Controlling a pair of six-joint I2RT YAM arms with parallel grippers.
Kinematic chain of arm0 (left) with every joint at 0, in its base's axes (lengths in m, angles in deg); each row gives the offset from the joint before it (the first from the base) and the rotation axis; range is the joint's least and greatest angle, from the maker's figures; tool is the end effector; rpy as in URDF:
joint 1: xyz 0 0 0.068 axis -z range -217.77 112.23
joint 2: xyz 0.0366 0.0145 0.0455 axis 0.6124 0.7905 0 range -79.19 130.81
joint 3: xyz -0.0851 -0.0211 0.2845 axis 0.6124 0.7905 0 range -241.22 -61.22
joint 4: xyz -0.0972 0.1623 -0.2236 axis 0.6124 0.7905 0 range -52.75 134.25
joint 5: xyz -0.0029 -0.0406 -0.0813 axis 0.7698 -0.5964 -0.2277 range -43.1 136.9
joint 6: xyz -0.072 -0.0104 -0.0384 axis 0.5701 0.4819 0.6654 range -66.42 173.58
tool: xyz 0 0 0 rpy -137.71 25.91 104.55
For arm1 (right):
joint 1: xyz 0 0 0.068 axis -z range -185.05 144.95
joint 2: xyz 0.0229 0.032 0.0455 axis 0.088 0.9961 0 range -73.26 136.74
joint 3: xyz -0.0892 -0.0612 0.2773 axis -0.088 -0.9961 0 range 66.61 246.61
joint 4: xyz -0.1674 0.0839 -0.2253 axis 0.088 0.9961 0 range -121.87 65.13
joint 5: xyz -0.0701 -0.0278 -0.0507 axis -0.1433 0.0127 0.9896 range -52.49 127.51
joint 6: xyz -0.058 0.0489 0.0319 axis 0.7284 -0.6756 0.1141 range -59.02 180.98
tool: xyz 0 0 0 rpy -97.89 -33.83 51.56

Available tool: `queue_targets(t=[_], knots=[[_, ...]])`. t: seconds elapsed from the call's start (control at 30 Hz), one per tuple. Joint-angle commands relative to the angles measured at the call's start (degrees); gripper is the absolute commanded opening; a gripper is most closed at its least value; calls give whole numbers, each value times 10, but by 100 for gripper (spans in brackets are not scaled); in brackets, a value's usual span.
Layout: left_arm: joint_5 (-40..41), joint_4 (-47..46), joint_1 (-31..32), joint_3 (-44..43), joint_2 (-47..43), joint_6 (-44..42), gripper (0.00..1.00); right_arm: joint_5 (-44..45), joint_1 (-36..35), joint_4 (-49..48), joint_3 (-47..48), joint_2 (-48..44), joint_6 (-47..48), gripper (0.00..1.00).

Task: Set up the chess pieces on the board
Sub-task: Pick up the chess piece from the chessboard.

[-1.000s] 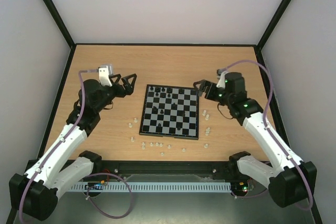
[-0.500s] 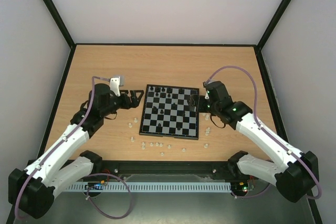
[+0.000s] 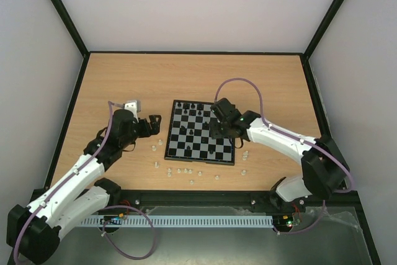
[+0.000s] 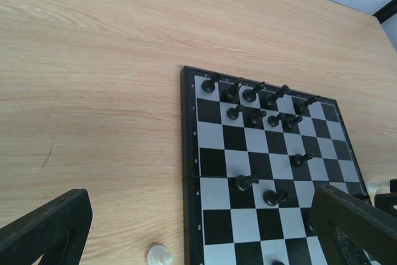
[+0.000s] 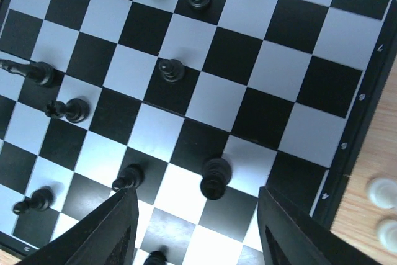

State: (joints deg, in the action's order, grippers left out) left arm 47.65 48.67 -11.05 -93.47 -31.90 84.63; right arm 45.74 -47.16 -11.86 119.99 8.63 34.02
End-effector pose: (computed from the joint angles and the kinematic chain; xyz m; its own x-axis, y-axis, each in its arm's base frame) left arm 0.2133 -0.1063 0.2472 -0.5673 -0.2918 -0.7701 0.1708 0.8731 -0.4567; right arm 0.2652 0.2260 0.2115 -0.7644 -0.0861 -0.6390 -0.2769 0.9388 0.2047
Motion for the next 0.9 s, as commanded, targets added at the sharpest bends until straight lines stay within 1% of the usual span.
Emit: queue_targets(t=[0.0,0.1,0.3,0.53,0.7,0.87], knots=[[24,-3,2,13,-14,5,100,16,-11,38,20,16,8,50],[27,1,2,13,-5,1,99,14,-12,41,21,32,10,44],[26,-9,2,21,-2,-1,100,24,-13,39,22,60,10,42],[29,-15,3,23,15,-1,99,34,-12,31,27,79,13,30],[35,-16,3,25,14,-2,99,43,-13,30,32,88,15,28],[36,-16,3,25,19,-2,100,45,-13,32,38,99,17,18]])
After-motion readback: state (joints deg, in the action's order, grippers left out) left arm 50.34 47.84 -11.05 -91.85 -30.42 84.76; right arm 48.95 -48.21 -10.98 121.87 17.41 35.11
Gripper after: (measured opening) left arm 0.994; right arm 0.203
